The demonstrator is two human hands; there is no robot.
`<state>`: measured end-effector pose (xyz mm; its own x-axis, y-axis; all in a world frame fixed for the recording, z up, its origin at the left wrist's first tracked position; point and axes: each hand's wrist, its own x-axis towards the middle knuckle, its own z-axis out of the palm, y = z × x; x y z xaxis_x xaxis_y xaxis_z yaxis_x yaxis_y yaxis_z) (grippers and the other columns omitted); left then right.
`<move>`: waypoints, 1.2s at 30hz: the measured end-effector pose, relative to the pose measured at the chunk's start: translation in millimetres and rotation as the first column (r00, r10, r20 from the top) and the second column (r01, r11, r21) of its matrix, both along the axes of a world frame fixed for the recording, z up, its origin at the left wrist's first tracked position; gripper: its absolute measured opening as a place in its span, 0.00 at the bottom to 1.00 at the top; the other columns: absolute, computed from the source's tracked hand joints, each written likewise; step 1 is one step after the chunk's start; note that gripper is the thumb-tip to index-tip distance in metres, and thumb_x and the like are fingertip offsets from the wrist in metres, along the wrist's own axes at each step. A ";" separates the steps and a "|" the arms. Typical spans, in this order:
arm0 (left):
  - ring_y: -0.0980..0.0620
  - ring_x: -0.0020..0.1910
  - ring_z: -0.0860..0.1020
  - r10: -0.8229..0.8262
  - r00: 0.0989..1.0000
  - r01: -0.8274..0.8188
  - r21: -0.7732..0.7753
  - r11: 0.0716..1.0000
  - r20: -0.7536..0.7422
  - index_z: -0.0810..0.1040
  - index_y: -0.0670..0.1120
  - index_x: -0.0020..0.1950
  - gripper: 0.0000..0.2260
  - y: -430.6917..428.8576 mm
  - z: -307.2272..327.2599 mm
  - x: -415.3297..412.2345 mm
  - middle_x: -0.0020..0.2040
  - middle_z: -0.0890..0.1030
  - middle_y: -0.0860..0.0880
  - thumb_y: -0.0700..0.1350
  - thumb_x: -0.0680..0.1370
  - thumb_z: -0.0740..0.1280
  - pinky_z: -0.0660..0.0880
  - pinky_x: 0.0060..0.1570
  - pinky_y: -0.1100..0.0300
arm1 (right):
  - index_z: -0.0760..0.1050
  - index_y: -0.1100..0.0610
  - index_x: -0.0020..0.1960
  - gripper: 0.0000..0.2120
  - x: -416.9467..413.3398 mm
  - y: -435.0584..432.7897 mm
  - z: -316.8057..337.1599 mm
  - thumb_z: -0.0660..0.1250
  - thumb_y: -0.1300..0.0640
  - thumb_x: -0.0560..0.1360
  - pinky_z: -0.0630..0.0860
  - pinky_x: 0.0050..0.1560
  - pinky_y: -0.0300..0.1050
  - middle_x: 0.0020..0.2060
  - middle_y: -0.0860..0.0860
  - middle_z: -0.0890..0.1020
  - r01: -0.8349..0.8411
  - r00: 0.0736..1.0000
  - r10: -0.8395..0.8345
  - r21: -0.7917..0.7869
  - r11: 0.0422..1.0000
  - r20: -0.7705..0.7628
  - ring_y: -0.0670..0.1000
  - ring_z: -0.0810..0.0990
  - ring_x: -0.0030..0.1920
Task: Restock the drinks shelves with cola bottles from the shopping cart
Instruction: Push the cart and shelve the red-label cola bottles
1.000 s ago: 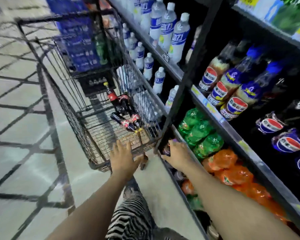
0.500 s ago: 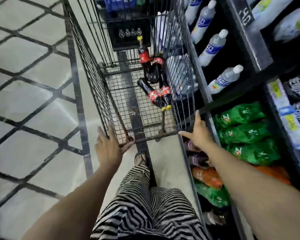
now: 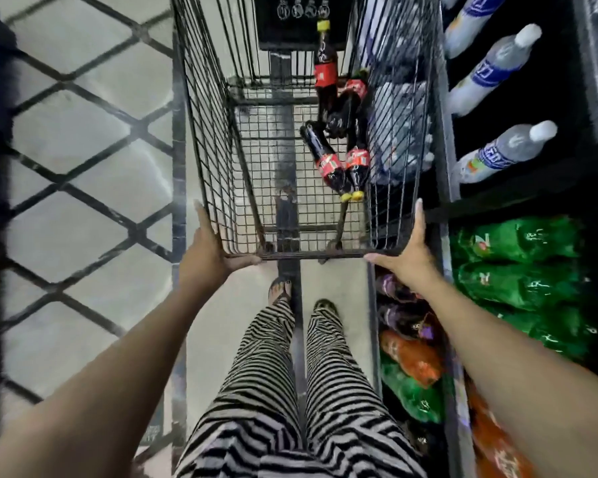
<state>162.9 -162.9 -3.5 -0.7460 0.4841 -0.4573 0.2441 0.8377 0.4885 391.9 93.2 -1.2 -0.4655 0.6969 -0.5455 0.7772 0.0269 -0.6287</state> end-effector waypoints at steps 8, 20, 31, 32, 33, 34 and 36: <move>0.37 0.66 0.73 0.085 0.996 -0.084 -0.019 0.996 0.025 0.33 0.53 0.77 0.63 0.1 4.3 21.0 0.76 0.62 0.41 0.67 0.57 0.72 0.73 0.58 0.45 | 0.32 0.41 0.75 0.64 13.9 -1.1 -1.4 0.80 0.50 0.61 0.61 0.70 0.51 0.78 0.48 0.50 -0.050 0.997 0.051 0.015 0.999 -0.057 0.54 0.58 0.75; 0.39 0.71 0.67 0.075 0.995 -0.081 0.094 0.992 0.071 0.32 0.51 0.77 0.62 -39.6 17.7 93.1 0.78 0.59 0.45 0.59 0.62 0.78 0.68 0.66 0.44 | 0.31 0.42 0.75 0.63 78.3 -41.3 2.2 0.80 0.50 0.63 0.62 0.68 0.53 0.78 0.52 0.50 -0.089 0.996 0.089 -0.006 0.996 0.019 0.57 0.59 0.74; 0.37 0.65 0.73 0.025 0.996 -0.032 0.075 0.997 0.089 0.29 0.50 0.76 0.59 -122.2 10.6 170.3 0.73 0.68 0.43 0.55 0.68 0.76 0.71 0.59 0.48 | 0.26 0.39 0.72 0.66 146.2 -103.4 -2.0 0.80 0.47 0.62 0.63 0.70 0.56 0.78 0.52 0.51 -0.148 0.985 0.145 0.027 0.989 0.094 0.57 0.61 0.74; 0.36 0.64 0.73 0.026 0.996 -0.031 0.058 0.998 0.084 0.29 0.50 0.75 0.58 -131.9 7.5 174.5 0.73 0.68 0.43 0.56 0.68 0.75 0.71 0.57 0.48 | 0.27 0.39 0.73 0.66 152.5 -112.9 -3.1 0.80 0.47 0.62 0.64 0.70 0.57 0.78 0.53 0.52 -0.143 0.986 0.140 0.031 0.989 0.091 0.58 0.63 0.73; 0.35 0.63 0.74 0.024 0.997 -0.028 0.051 0.998 0.079 0.29 0.50 0.75 0.58 -141.3 5.3 179.0 0.73 0.69 0.42 0.56 0.68 0.75 0.72 0.56 0.49 | 0.27 0.40 0.73 0.65 159.2 -122.9 -4.9 0.80 0.48 0.62 0.65 0.69 0.56 0.77 0.54 0.53 -0.140 0.987 0.137 0.038 0.989 0.085 0.59 0.64 0.72; 0.35 0.62 0.74 0.021 0.997 -0.025 0.048 0.999 0.078 0.29 0.50 0.76 0.58 -149.8 4.6 182.9 0.72 0.69 0.41 0.56 0.68 0.75 0.72 0.54 0.50 | 0.28 0.40 0.73 0.65 164.8 -132.5 -5.7 0.80 0.48 0.62 0.66 0.68 0.55 0.77 0.54 0.53 -0.141 0.988 0.137 0.048 0.989 0.077 0.59 0.65 0.72; 0.35 0.63 0.74 0.012 0.997 -0.015 0.047 0.999 0.072 0.30 0.47 0.76 0.58 -166.7 5.5 190.3 0.73 0.67 0.39 0.54 0.69 0.76 0.72 0.53 0.50 | 0.29 0.43 0.75 0.64 175.0 -151.2 -7.2 0.79 0.50 0.64 0.64 0.68 0.53 0.78 0.52 0.51 -0.136 0.990 0.134 0.044 0.990 0.044 0.58 0.63 0.73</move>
<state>353.2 -329.6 2.0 -0.7188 0.4968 -0.4863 0.1960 0.8160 0.5439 567.0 -58.0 -8.4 -0.5349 0.6546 -0.5342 0.7894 0.1617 -0.5922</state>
